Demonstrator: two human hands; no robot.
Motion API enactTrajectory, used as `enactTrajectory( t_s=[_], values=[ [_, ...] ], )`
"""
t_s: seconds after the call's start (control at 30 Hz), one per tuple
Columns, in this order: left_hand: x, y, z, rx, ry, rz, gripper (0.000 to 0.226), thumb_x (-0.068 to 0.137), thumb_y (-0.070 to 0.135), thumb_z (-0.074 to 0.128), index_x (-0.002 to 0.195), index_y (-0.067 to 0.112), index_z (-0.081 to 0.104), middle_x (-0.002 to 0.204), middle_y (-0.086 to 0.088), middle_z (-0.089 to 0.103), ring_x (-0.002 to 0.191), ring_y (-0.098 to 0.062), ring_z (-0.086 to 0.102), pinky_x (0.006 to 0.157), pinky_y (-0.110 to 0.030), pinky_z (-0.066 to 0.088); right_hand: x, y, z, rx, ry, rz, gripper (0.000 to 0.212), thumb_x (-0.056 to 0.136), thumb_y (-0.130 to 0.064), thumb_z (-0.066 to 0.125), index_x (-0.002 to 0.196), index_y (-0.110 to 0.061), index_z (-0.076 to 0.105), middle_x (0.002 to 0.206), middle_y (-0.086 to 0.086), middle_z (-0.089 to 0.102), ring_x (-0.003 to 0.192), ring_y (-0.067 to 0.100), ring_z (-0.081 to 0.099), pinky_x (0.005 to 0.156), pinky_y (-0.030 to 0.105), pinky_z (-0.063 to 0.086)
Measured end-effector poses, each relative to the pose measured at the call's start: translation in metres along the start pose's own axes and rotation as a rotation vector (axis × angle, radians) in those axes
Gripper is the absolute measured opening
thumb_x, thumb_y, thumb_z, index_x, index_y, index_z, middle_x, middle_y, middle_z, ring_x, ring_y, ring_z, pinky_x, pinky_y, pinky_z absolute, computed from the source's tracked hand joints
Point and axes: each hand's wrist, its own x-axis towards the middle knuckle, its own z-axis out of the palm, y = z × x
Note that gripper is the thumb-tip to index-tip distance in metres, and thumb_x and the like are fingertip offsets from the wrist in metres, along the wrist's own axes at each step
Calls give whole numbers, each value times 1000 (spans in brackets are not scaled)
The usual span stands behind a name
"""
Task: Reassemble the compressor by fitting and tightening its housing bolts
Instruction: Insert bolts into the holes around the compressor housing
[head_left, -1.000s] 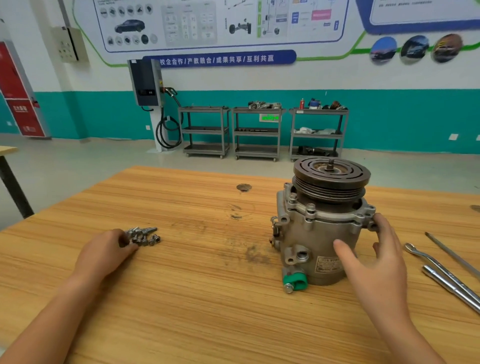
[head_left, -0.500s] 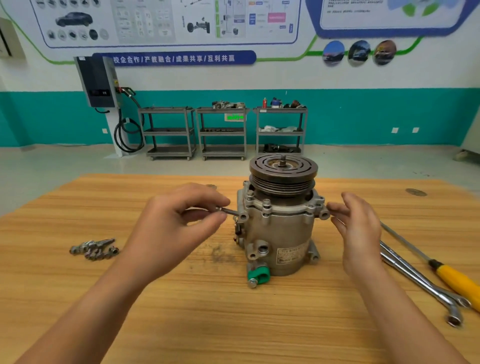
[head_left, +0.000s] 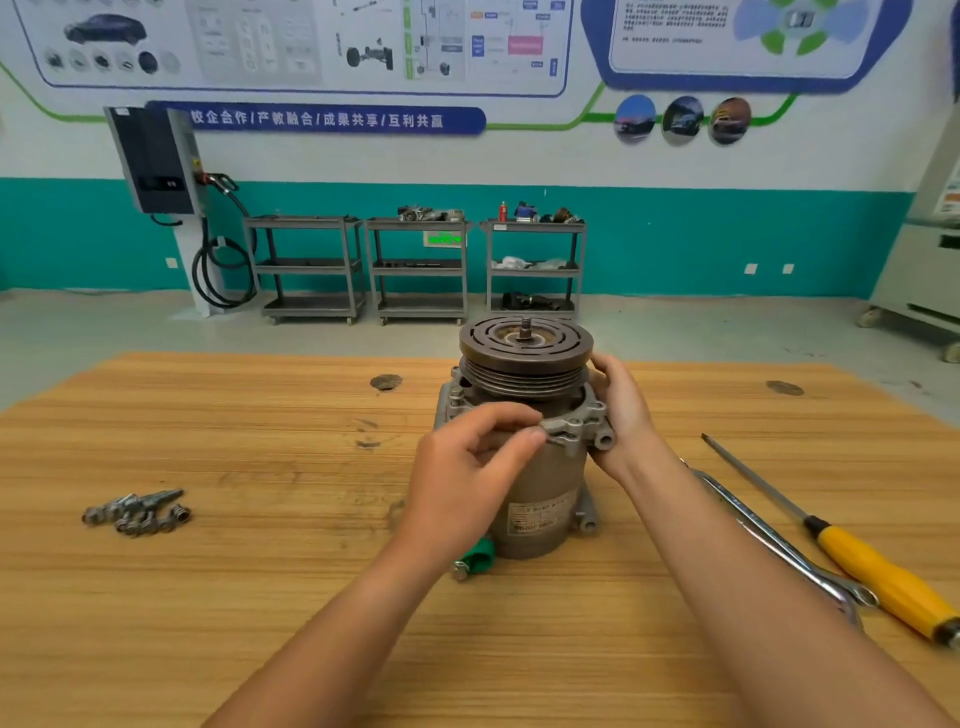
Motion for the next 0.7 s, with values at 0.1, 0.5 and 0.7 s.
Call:
enactTrajectory(
  t_s=[0.1, 0.5, 0.7],
  values=[
    [6, 0, -20, -19, 9, -86, 22, 82, 9, 66, 84, 31, 66, 76, 18, 70, 74, 3, 65, 64, -8, 48, -19, 10, 9, 59, 138, -47, 33, 95, -36, 42, 80, -15, 61, 60, -1, 66, 60, 16, 60, 60, 29, 46],
    [-3, 27, -68, 192, -151, 102, 16, 71, 25, 65, 87, 28, 67, 86, 4, 68, 79, -6, 64, 70, -16, 52, -83, 51, 33, 11, 340, -310, 35, 97, -38, 41, 121, -19, 57, 127, 3, 55, 117, 17, 53, 104, 43, 40],
    [3, 28, -60, 285, -157, 183, 23, 78, 6, 69, 92, 24, 67, 86, 12, 66, 84, -4, 63, 73, -21, 53, -83, 52, 29, -41, 334, -305, 40, 97, -38, 40, 126, -15, 54, 130, 5, 53, 120, 19, 50, 106, 46, 38]
  ],
)
